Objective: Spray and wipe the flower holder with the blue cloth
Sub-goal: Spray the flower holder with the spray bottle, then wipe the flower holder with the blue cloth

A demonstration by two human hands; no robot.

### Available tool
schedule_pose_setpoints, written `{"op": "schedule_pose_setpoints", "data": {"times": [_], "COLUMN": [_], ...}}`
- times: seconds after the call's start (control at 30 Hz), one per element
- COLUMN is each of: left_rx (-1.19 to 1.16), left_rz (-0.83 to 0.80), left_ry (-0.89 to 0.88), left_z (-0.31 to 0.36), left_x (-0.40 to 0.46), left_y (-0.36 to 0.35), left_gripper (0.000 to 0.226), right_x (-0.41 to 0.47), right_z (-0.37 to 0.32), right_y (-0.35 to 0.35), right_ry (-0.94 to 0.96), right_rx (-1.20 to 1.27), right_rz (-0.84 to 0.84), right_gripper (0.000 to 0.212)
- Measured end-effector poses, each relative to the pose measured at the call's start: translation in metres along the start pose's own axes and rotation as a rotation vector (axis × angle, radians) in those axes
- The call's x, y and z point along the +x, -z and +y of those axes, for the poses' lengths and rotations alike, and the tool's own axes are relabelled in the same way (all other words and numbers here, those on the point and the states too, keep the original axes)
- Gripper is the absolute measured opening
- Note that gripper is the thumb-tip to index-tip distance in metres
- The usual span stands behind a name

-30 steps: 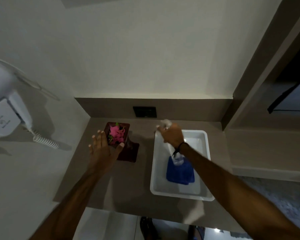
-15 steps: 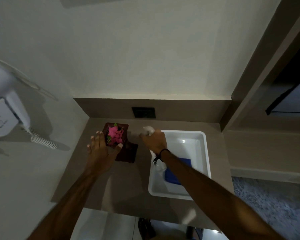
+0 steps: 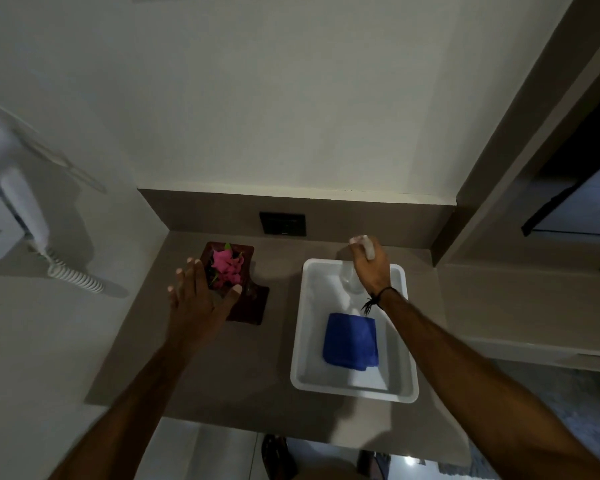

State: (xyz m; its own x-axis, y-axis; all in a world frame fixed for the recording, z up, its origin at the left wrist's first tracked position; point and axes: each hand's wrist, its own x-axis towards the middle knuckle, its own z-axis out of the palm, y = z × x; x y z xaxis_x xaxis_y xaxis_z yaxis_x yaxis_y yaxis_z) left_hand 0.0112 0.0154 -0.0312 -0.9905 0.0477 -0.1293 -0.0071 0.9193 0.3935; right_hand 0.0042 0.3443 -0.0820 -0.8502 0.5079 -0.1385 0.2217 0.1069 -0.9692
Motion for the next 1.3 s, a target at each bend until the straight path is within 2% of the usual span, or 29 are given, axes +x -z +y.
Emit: {"op": "schedule_pose_setpoints", "data": {"times": [0.07,0.2,0.3,0.43,0.5,0.67,0.77,0.87,0.93,1.07,1.23,1.3], "left_rx": [0.012,0.029,0.022,0.015,0.023,0.043,0.034,0.040,0.047,0.049,0.037,0.027], "left_rz": [-0.006,-0.004,0.001,-0.013,-0.019,-0.051,-0.058,-0.050,-0.047,-0.012,-0.040,-0.054], "left_ry": [0.003,0.009,0.006,0.022,0.033,0.051,0.060,0.058,0.060,0.069,0.037,0.056], "left_z": [-0.001,-0.002,-0.002,-0.001,-0.003,-0.001,0.002,0.005,0.009,0.014,0.018,0.019], "left_x": [0.001,0.002,0.001,0.002,0.003,0.005,0.006,0.005,0.004,0.004,0.007,0.008], "left_y": [-0.001,-0.002,-0.002,-0.002,-0.003,0.000,0.002,0.007,0.010,0.015,0.025,0.027], "left_gripper": [0.107,0.109,0.110,0.109,0.108,0.103,0.103,0.104,0.104,0.100,0.099,0.100], "right_x": [-0.002,-0.020,-0.053,-0.084,-0.088,-0.083,-0.080,-0.083,-0.088,-0.098,-0.117,-0.118], "right_z": [0.002,0.021,0.047,0.070,0.073,0.069,0.064,0.040,0.012,-0.036,-0.043,-0.032], "right_y": [0.004,0.015,0.023,0.023,0.019,0.019,0.019,0.002,-0.021,-0.082,-0.132,-0.142], "right_ry": [-0.025,-0.136,-0.213,-0.237,-0.251,-0.439,-0.502,-0.435,-0.358,-0.161,-0.132,-0.161], "right_rx": [-0.062,-0.234,-0.448,-0.795,-0.840,-0.667,-0.486,-0.222,-0.078,-0.077,0.059,0.077], "right_rz": [-0.014,0.021,-0.050,-0.289,-0.320,-0.372,-0.332,-0.205,-0.205,-0.236,-0.237,-0.225], "right_gripper": [0.034,0.084,0.098,0.069,0.064,0.057,0.054,0.043,0.037,0.030,0.009,0.008]}}
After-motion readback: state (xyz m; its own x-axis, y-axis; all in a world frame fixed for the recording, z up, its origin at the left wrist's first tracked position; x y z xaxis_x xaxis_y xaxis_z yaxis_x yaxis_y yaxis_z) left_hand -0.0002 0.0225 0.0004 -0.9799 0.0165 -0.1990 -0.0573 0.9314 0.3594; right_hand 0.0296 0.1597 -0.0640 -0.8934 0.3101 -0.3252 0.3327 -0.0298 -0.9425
